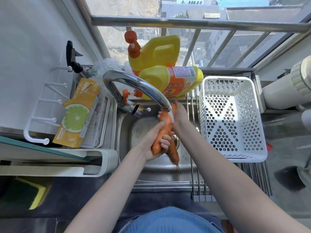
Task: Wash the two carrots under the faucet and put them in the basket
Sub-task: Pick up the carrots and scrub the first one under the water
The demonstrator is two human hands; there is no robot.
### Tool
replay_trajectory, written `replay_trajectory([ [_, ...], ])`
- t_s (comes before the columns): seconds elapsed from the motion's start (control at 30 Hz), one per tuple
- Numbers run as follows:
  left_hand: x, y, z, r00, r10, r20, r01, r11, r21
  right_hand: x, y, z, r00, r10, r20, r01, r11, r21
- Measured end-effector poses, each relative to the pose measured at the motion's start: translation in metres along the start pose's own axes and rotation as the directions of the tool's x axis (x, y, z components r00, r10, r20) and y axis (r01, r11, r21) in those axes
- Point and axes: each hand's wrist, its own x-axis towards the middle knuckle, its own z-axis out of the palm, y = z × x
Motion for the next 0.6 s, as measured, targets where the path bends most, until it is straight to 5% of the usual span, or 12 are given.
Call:
replay_trajectory([
  [0.13, -0.006, -0.003, -0.002, 0.973, -0.11, 0.204, 0.142, 0.979, -0.149, 0.009, 0.001, -0.005, 0.999, 0.016, -0.028, -0.016, 1.0, -0.006],
  [0.27, -0.006, 0.008, 0.007, 0.987, -0.138, -0.083, 0.145, 0.986, 0.079, 0.015, 0.005, -0.009, 0.996, -0.023, -0.089, 0.015, 0.996, -0.086],
  [0.37, 0.0, 0.004, 0.015, 0.951, 0.011, -0.308, 0.097, 0.937, 0.334, 0.011, 0.002, -0.008, 0.991, -0.02, -0.131, 0.011, 0.997, -0.07],
  [0.47, 0.008, -0.004, 0.013, 0.852, 0.317, -0.416, 0.068, 0.721, 0.69, 0.02, 0.002, -0.007, 0.971, -0.04, -0.235, 0.028, 0.998, -0.054],
  [0.6, 0.017, -0.012, 0.005, 0.712, 0.631, -0.308, 0.054, 0.388, 0.92, 0.014, 0.0, -0.007, 0.889, -0.118, -0.443, 0.062, 0.989, -0.138],
])
